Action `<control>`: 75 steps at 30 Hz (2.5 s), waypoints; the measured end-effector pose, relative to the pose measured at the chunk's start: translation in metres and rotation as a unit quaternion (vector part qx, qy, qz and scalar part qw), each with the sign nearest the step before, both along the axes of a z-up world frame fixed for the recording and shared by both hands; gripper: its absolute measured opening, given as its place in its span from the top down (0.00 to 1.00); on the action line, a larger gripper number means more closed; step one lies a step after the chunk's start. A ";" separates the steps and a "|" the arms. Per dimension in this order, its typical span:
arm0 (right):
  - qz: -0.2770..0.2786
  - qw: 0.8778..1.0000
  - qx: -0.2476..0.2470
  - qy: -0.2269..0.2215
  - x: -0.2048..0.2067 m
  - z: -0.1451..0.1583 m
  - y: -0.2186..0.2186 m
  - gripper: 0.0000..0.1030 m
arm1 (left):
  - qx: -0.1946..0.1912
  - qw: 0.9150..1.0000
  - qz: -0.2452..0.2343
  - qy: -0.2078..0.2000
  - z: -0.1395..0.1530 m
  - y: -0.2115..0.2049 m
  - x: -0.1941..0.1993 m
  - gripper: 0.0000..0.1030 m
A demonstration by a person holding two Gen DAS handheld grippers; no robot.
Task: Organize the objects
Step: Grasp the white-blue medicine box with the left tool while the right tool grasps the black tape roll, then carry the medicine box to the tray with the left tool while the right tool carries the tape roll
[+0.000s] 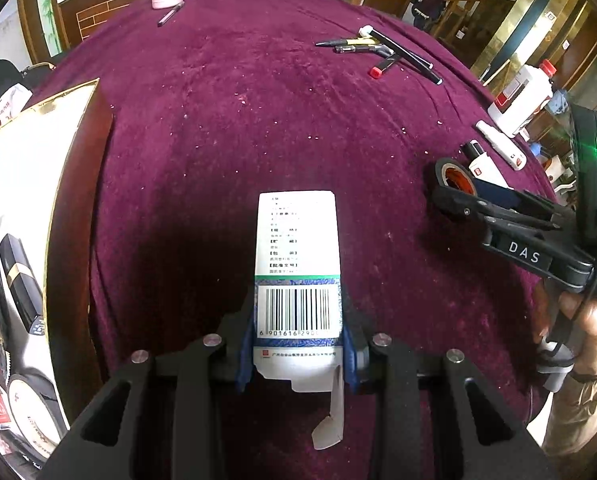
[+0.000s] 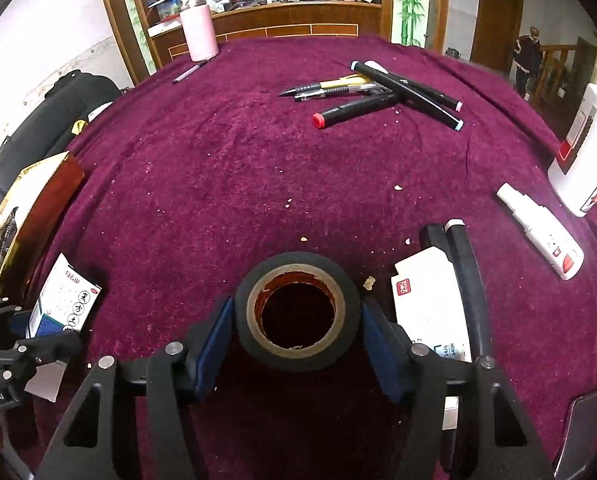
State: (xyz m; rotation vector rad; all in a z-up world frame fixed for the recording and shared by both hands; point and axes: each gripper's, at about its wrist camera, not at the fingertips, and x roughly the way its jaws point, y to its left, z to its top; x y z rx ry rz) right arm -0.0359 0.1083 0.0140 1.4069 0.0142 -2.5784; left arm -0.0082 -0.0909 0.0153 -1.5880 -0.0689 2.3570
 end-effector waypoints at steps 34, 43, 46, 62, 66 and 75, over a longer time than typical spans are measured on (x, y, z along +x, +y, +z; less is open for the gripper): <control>0.036 0.997 -0.059 0.030 0.035 0.037 -0.019 0.35 | -0.007 0.999 0.014 0.042 0.033 -0.007 0.013 0.68; 0.050 0.996 -0.068 0.029 0.041 0.040 -0.027 0.34 | 0.001 0.998 0.023 0.051 0.043 -0.016 0.021 0.68; 0.053 0.996 -0.070 0.031 0.043 0.041 -0.029 0.34 | 0.003 0.998 0.027 0.054 0.046 -0.019 0.023 0.68; 0.060 0.995 -0.073 0.033 0.044 0.042 -0.034 0.34 | 0.009 0.995 0.069 0.071 0.060 -0.053 0.034 0.68; 0.065 0.995 -0.074 0.032 0.045 0.042 -0.038 0.34 | 0.016 0.994 0.081 0.067 0.058 -0.060 0.040 0.68; 0.079 0.993 -0.076 0.033 0.044 0.042 -0.050 0.34 | 0.023 0.992 0.105 0.066 0.058 -0.078 0.051 0.68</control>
